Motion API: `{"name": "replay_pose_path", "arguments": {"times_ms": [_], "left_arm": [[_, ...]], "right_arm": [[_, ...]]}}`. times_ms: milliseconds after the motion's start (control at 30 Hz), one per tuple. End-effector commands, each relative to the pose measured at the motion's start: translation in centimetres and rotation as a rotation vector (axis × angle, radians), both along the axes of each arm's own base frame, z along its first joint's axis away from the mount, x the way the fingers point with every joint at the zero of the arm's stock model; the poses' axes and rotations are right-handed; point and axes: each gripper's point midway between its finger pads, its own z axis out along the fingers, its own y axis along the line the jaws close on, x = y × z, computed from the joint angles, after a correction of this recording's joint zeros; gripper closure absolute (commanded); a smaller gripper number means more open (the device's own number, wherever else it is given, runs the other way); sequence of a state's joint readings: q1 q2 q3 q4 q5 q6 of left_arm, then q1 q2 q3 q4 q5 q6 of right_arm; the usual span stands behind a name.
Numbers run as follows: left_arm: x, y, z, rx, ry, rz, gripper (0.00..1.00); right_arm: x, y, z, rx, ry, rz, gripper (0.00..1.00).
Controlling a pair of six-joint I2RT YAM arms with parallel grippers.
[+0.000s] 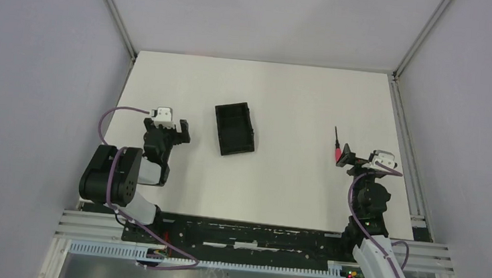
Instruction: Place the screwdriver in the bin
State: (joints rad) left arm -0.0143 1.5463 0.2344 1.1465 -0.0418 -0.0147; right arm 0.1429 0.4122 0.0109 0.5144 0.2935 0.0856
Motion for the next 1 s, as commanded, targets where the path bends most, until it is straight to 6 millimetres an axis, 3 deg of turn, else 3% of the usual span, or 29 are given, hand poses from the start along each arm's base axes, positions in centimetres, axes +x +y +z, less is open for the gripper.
{"name": "replay_pose_path", "arguments": {"times_ms": [0, 167, 267, 333, 367, 400, 533, 633, 733, 867, 967], "left_arm": [[0.7, -0.1, 1.5, -0.016, -0.050, -0.003, 0.00], [0.7, -0.1, 1.4, -0.016, -0.049, -0.004, 0.00], [0.7, -0.1, 1.4, -0.016, -0.048, -0.003, 0.00], [0.7, -0.1, 1.4, -0.016, -0.049, -0.004, 0.00], [0.7, -0.1, 1.4, -0.016, -0.049, -0.003, 0.00], [0.7, -0.1, 1.4, -0.016, -0.048, -0.005, 0.00], [0.7, -0.1, 1.5, -0.016, -0.050, -0.003, 0.00], [0.7, -0.1, 1.5, -0.016, -0.050, -0.003, 0.00], [0.7, -0.1, 1.5, -0.016, -0.050, -0.003, 0.00], [0.7, -0.1, 1.4, -0.016, -0.049, -0.004, 0.00], [0.7, -0.1, 1.5, -0.016, -0.051, -0.003, 0.00]], "right_arm": [[-0.6, -0.1, -3.5, -0.008, 0.059, -0.003, 0.02], [1.3, 0.1, 1.9, -0.015, 0.121, -0.004, 0.02], [3.5, 1.0, 5.1, -0.113, 0.291, 0.045, 0.02], [5.4, 1.6, 8.7, -0.184, 0.430, 0.087, 0.02], [6.1, 1.6, 8.2, -0.204, 0.560, 0.094, 0.02], [7.3, 1.6, 9.0, -0.211, 0.632, 0.092, 0.02], [10.3, 1.7, 9.2, -0.239, 0.856, 0.099, 0.02], [12.2, 2.2, 6.6, -0.220, 0.955, 0.159, 0.02], [13.4, 2.8, 2.1, -0.177, 1.056, 0.223, 0.02], [13.3, 3.2, -4.2, -0.147, 1.185, 0.263, 0.02], [12.2, 2.7, -8.3, -0.131, 1.251, 0.241, 0.04]]}}
